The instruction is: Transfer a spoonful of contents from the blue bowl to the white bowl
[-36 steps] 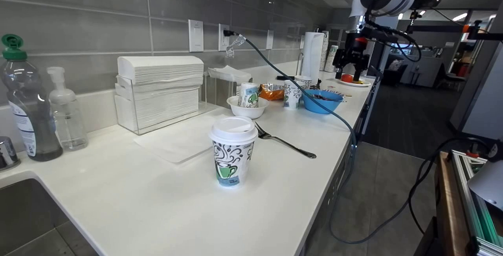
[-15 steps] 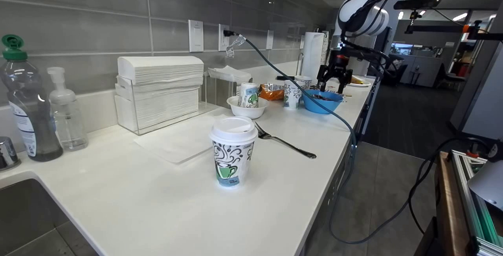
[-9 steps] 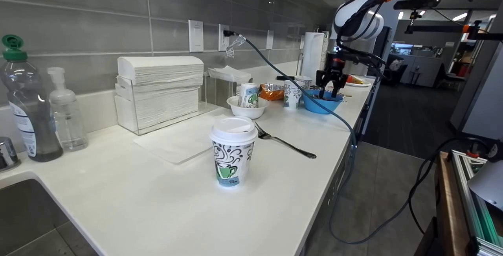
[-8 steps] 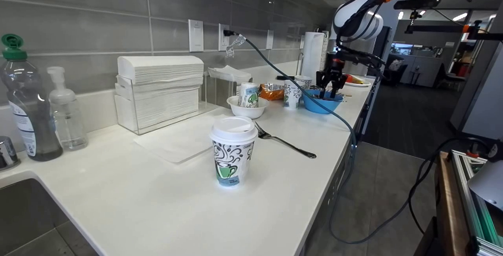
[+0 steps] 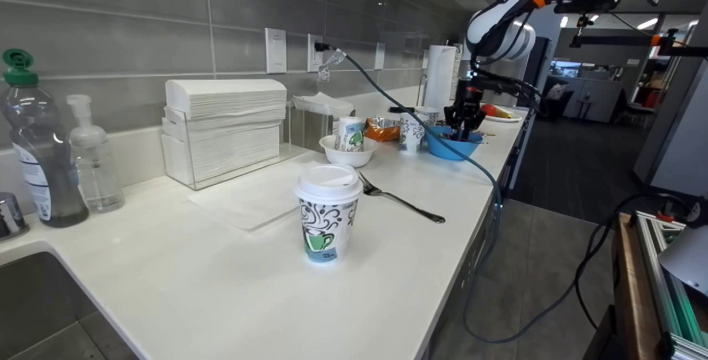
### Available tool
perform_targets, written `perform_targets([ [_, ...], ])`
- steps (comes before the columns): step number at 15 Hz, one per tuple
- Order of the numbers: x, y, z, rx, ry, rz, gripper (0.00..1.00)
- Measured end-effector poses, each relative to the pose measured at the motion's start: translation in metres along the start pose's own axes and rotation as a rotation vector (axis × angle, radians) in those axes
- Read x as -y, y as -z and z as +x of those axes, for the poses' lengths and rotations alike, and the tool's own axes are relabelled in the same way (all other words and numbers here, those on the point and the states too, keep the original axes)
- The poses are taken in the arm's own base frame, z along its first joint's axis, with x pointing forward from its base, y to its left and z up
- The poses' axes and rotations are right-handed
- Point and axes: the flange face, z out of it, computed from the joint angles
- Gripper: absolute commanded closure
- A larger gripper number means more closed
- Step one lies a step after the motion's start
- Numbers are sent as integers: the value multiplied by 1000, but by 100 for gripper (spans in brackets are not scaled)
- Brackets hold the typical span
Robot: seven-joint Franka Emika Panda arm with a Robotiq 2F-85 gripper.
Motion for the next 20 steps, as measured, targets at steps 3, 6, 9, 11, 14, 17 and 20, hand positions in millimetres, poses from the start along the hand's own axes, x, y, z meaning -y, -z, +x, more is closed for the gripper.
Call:
perform_targets([
  [3,1,-3,-1,6,2,-3,69],
  [6,3,-5,-1,9,6,-3,95],
  [9,6,-5,-2,8,11,-2,98],
  [11,9,-3,-1,3,15,0,97],
  [14,14,2,-1,-7,24,4,97],
  [17,20,7,-4,-2,33,6,97],
  [20,21,12,-12,52,29,8,97],
])
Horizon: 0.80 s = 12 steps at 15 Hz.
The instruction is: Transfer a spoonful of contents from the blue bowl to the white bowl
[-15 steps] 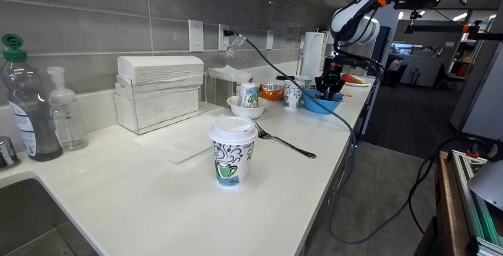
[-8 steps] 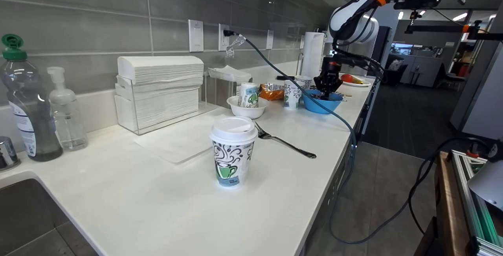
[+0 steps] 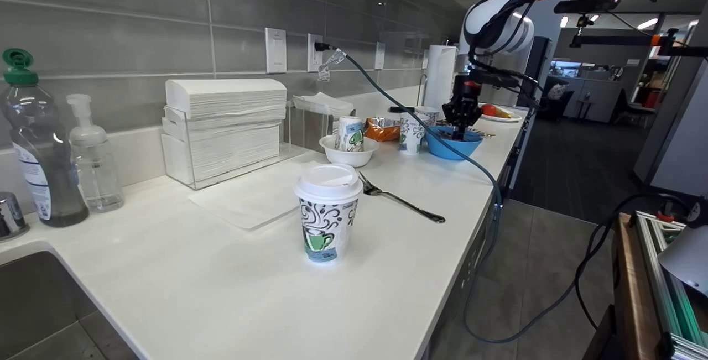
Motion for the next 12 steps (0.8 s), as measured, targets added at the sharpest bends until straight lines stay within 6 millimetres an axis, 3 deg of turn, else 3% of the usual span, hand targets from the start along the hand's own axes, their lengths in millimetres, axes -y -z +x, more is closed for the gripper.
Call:
perform_targets([
  [7,-7,23,-18,161,-74,85,97],
  [12,-27,39,-13,289,-157,187,97],
])
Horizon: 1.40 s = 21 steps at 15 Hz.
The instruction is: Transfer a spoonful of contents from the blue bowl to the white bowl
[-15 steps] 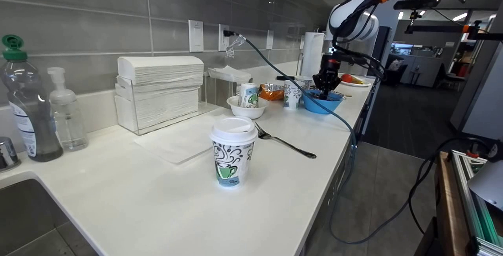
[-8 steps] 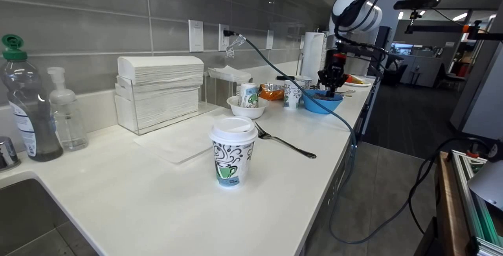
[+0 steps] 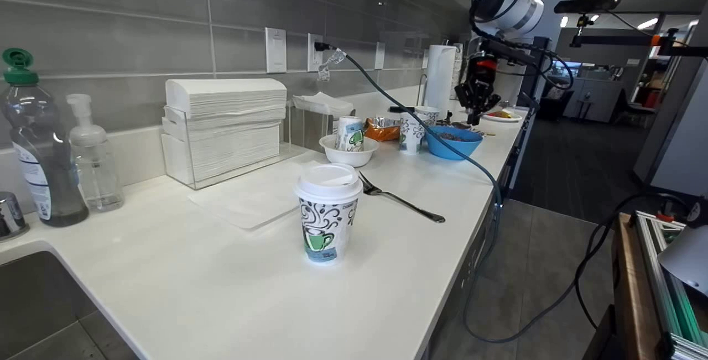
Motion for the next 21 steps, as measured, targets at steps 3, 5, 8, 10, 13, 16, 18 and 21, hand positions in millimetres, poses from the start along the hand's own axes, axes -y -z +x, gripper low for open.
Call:
perform_targets([
  [3,-10,4,9,59,-39,48,97],
  [5,-14,0,16,101,-60,72,97],
  [8,-17,-10,29,140,-80,110,97],
  [10,-17,-15,39,151,-84,141,97],
  [13,-16,-20,48,194,-76,201,97],
  [16,-14,-20,53,248,-66,250,97],
  [18,-13,-21,57,265,-70,267,97],
  [21,-17,-22,64,291,-83,294,97],
])
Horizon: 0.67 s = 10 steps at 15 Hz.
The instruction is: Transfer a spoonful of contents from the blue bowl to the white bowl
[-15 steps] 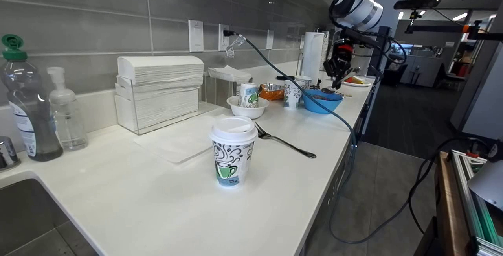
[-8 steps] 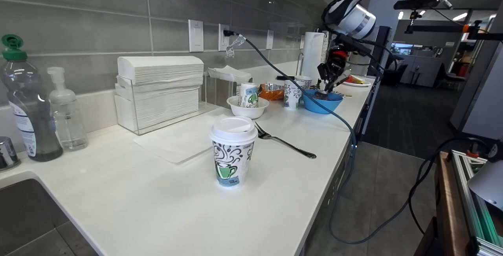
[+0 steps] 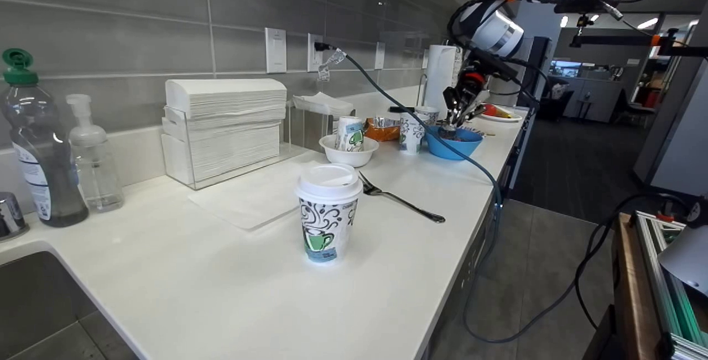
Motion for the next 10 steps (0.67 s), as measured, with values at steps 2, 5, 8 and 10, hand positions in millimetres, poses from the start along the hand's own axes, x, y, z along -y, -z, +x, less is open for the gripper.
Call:
perform_targets([
  [2,-4,1,7,11,-12,15,97],
  [5,-13,2,18,17,-35,33,97],
  [8,-20,3,27,19,-53,43,97],
  [10,-25,5,32,16,-62,46,97],
])
